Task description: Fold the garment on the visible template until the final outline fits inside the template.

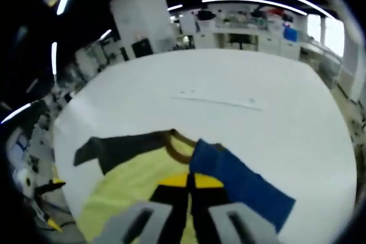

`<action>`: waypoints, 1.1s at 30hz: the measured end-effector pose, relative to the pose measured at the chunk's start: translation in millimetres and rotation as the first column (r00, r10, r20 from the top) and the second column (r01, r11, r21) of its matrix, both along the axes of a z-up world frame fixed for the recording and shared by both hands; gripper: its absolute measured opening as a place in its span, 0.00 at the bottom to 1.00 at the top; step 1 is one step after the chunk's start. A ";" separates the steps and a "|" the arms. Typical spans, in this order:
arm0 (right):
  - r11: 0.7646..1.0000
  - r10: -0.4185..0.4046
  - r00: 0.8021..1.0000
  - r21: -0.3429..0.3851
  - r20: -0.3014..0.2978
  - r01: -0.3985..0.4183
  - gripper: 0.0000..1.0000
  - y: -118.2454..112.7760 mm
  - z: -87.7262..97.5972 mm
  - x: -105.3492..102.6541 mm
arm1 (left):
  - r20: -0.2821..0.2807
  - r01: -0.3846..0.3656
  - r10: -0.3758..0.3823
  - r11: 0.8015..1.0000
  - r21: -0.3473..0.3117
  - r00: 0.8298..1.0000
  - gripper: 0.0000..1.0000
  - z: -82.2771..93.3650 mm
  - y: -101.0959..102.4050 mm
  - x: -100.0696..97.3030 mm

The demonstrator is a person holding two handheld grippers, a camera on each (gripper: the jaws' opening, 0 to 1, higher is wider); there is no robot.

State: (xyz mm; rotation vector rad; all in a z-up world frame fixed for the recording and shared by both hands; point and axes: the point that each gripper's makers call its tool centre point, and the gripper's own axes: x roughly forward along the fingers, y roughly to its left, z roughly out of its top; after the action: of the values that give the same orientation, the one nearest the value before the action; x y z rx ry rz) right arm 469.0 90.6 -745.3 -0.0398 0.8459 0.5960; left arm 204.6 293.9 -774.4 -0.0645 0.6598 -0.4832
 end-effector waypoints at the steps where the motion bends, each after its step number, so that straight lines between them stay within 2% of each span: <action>1: 1.000 0.008 1.000 0.000 -0.002 -0.008 0.00 5.3 -1.5 -1.9 | -0.001 -0.001 0.001 1.000 -0.002 1.000 0.98 -0.1 0.2 0.2; 11: 0.998 0.053 0.999 0.032 -0.013 -0.052 0.00 43.0 -4.7 -6.9 | -0.006 0.000 0.000 1.000 0.004 1.000 0.98 -1.8 3.6 2.2; 16: 0.995 0.087 0.996 0.051 -0.020 -0.085 0.00 63.2 -5.4 -16.4 | -0.006 -0.004 0.004 1.000 0.001 1.000 0.97 -1.8 2.8 3.0; 33: 0.977 0.198 0.980 0.079 -0.019 -0.196 0.00 108.6 -3.2 -36.5 | -0.017 -0.005 0.005 1.000 0.000 1.000 0.97 -4.1 3.4 3.2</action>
State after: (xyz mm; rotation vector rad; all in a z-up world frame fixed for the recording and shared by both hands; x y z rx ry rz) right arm 432.5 199.2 -748.5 -0.0457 0.8496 0.8164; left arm 207.8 297.3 -778.5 -0.0708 0.6757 -0.4782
